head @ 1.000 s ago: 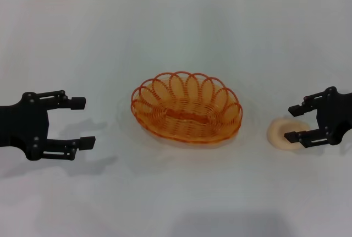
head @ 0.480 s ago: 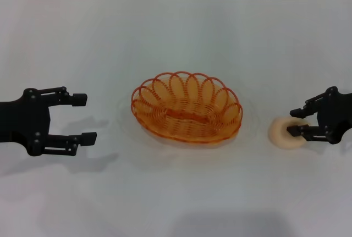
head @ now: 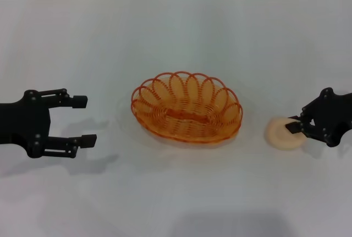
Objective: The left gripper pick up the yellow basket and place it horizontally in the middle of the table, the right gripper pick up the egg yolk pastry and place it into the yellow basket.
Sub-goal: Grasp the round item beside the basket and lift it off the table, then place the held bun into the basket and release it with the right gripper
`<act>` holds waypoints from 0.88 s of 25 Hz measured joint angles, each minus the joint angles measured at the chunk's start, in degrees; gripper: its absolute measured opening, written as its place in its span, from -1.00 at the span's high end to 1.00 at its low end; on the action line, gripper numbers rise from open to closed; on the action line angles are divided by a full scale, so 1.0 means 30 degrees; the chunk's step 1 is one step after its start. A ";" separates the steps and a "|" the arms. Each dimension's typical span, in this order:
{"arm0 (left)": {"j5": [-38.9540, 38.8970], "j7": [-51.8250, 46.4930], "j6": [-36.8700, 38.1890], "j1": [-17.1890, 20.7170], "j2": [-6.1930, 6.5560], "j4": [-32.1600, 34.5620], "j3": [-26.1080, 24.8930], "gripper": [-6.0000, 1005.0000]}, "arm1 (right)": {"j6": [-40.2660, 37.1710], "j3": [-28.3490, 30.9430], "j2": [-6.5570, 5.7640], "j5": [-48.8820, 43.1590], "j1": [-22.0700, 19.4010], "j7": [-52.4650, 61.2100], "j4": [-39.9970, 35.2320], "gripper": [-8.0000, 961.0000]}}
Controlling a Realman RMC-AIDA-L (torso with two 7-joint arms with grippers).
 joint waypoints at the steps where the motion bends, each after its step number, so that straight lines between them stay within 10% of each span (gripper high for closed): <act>1: 0.0040 0.0041 0.0000 0.0041 -0.0002 0.0000 -0.0001 -0.69 | -0.0276 0.0153 -0.0026 0.0176 0.0002 0.0006 -0.0082 0.79; 15: 0.0431 0.1746 -0.0204 0.1110 -0.0655 0.0092 -0.0171 -0.69 | -0.2198 0.1480 0.0051 0.3047 0.0012 0.2182 -0.3228 0.90; 22: 0.0448 0.1736 -0.0194 0.1288 -0.0860 0.0561 -0.0180 -0.69 | 0.1229 -0.2492 0.0207 0.6140 0.0096 0.2438 -0.2188 0.89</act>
